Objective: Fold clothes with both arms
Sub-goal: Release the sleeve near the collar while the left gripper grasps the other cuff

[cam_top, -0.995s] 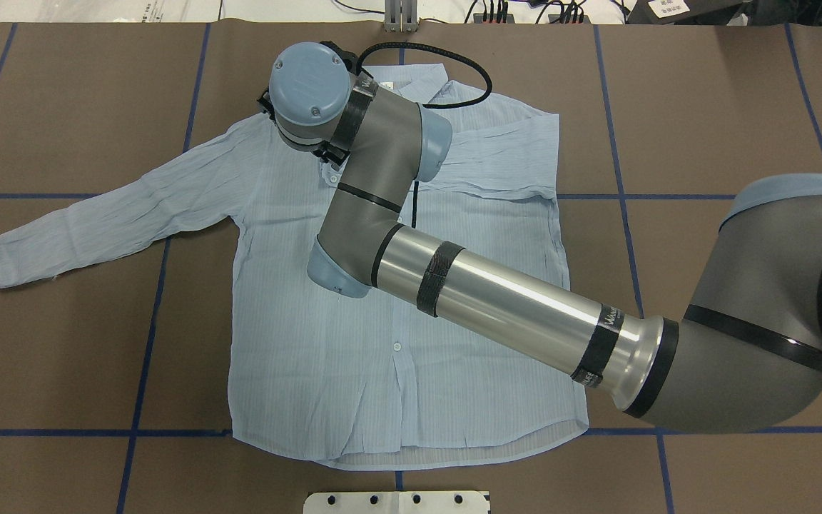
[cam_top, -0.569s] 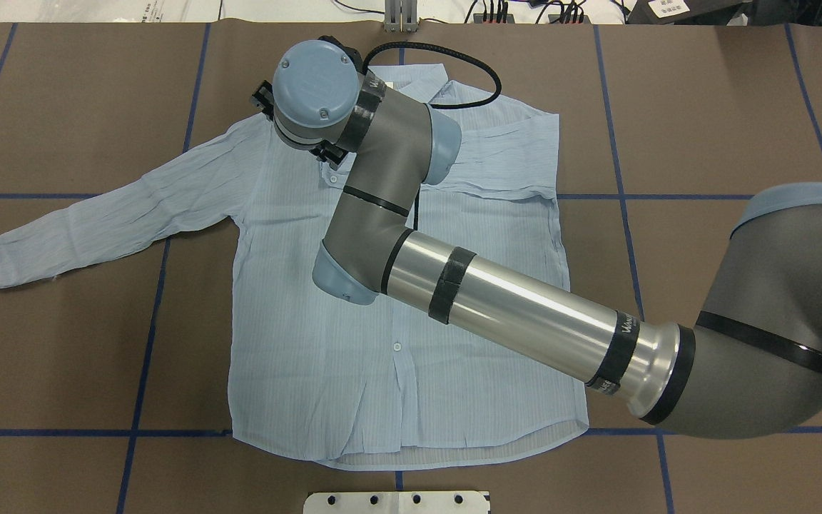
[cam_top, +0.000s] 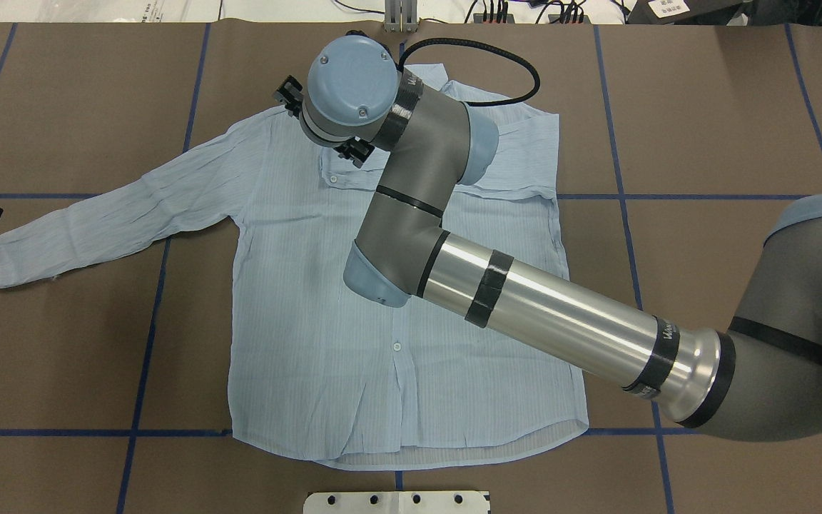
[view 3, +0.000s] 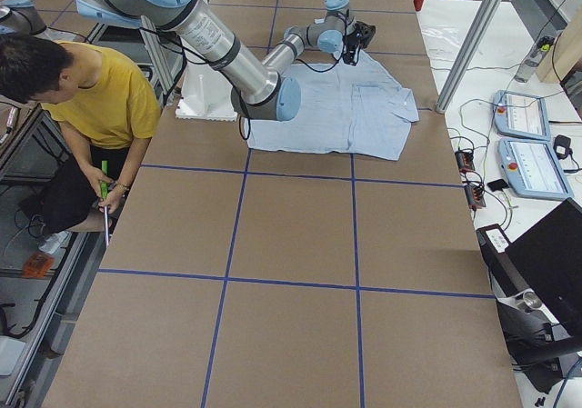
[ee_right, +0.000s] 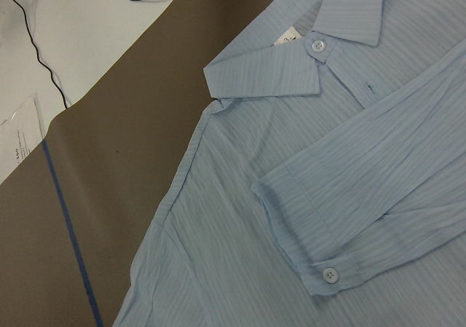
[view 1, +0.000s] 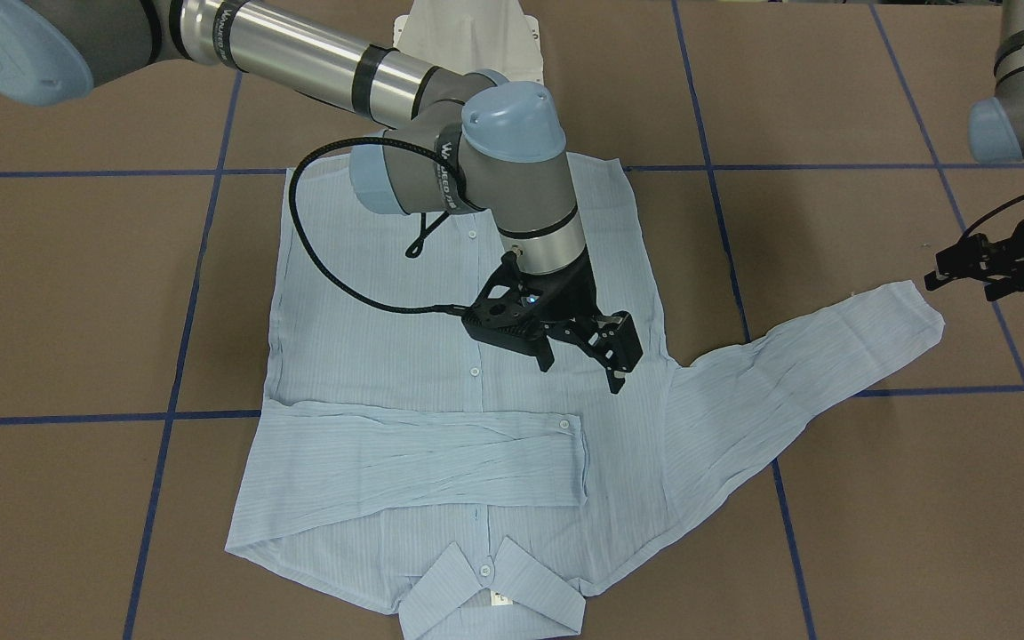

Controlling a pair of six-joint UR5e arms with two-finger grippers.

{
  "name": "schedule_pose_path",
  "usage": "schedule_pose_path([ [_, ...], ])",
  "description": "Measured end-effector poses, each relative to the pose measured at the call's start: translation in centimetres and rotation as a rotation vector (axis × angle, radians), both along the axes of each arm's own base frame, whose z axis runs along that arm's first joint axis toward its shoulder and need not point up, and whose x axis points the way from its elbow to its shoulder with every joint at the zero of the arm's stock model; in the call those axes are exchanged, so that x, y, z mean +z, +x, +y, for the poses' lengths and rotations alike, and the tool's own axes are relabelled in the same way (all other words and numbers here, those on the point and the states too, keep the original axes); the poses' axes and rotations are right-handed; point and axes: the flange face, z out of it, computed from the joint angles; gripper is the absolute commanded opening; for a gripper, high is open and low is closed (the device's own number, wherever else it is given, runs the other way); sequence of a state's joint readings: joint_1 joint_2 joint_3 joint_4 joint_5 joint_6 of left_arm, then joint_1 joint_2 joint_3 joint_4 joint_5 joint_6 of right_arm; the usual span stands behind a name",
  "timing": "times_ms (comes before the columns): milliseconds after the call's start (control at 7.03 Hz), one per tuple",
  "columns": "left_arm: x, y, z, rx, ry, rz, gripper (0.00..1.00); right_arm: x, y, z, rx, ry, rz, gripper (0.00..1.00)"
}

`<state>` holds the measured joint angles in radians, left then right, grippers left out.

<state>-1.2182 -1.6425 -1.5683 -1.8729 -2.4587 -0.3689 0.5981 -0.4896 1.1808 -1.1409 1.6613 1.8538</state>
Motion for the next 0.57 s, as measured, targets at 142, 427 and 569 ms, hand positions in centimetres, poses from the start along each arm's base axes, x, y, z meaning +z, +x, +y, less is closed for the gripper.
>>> schedule_pose_path([
  [142, 0.9, 0.9, 0.1, 0.015, -0.01, -0.003, 0.99, 0.2, 1.2, 0.3, 0.003, -0.001, 0.003, 1.0],
  [427, 3.8, 2.6, 0.5, 0.047, -0.04, -0.016, 0.99, 1.2, 1.7, 0.5, 0.002, 0.0, 0.013, 1.0],
  [569, 5.9, 2.9, 0.7, 0.055, -0.044, -0.019, 0.98, 1.5, 1.5, 0.7, -0.001, -0.001, 0.016, 1.0],
])
